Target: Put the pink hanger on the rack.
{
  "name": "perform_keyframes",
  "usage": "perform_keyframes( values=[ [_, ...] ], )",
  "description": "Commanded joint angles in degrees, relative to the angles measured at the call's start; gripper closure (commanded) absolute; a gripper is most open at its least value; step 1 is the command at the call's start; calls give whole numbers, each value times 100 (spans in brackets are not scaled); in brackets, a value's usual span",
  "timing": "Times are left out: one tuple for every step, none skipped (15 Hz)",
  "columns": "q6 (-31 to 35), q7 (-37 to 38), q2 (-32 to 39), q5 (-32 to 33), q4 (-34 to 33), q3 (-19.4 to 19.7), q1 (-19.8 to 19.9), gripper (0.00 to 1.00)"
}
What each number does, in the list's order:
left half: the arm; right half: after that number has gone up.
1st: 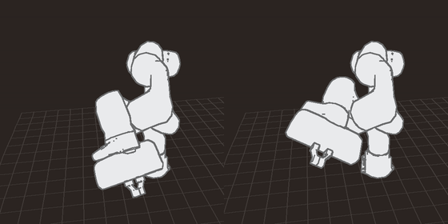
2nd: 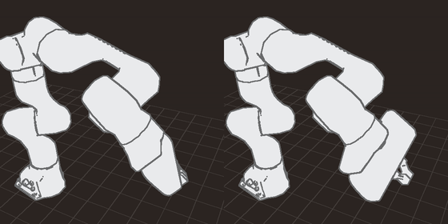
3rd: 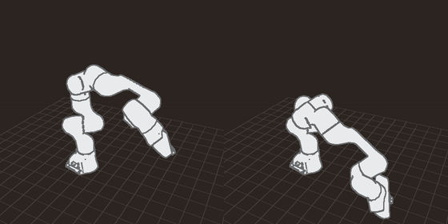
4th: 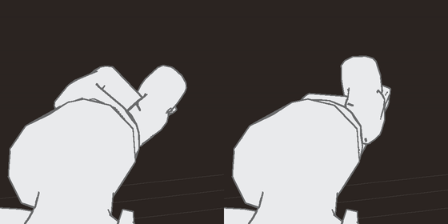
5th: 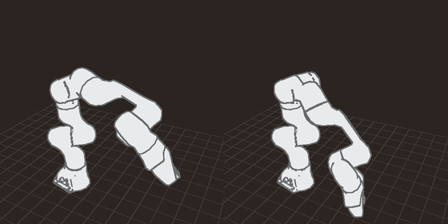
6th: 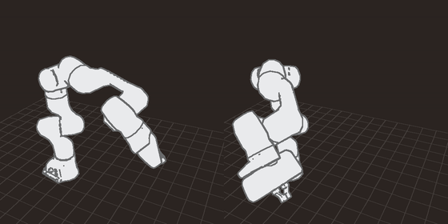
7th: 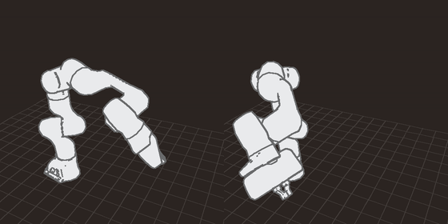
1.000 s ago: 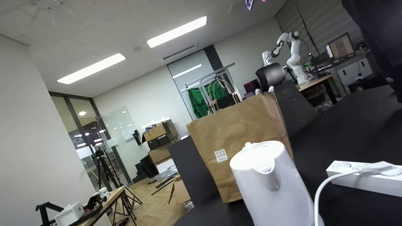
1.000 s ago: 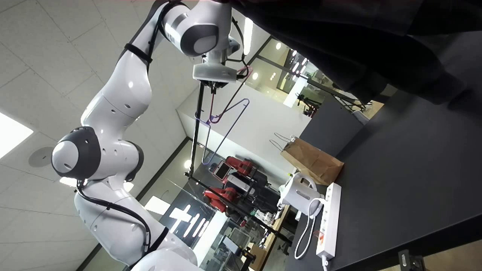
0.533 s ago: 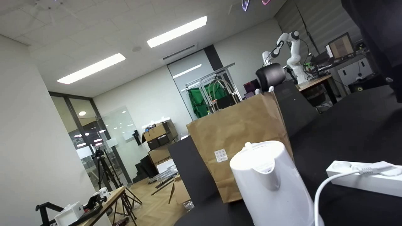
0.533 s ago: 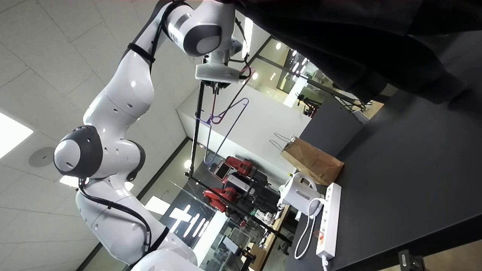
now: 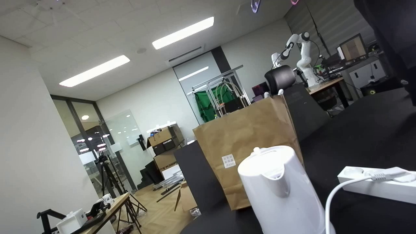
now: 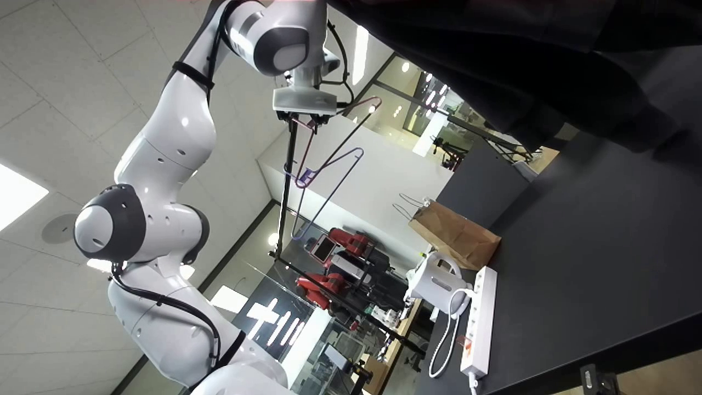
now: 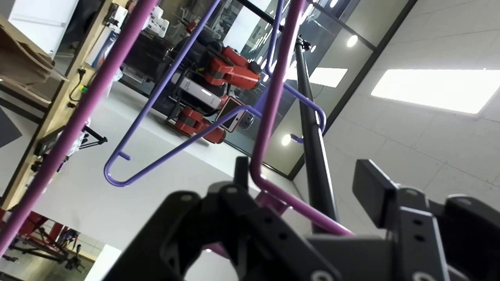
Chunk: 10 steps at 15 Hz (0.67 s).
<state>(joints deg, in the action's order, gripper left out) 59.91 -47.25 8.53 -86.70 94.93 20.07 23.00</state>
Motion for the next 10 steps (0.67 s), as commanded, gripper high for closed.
perform_keyframes(
  values=[
    [-304,289,-74,18,-347,67,113,2],
    [-391,302,-93,20,-394,87,140,0],
    [-443,299,-111,24,-433,110,162,0],
    [-497,314,-122,29,-478,137,182,0],
    [-529,307,-132,39,-517,158,200,0],
    [-549,324,-130,48,-557,174,219,0],
    [-566,330,-125,52,-593,193,232,0],
    [-581,331,-112,47,-625,207,246,0],
    [-582,343,-97,32,-647,214,257,0],
    [-575,340,-89,30,-654,217,263,0]
  ],
)
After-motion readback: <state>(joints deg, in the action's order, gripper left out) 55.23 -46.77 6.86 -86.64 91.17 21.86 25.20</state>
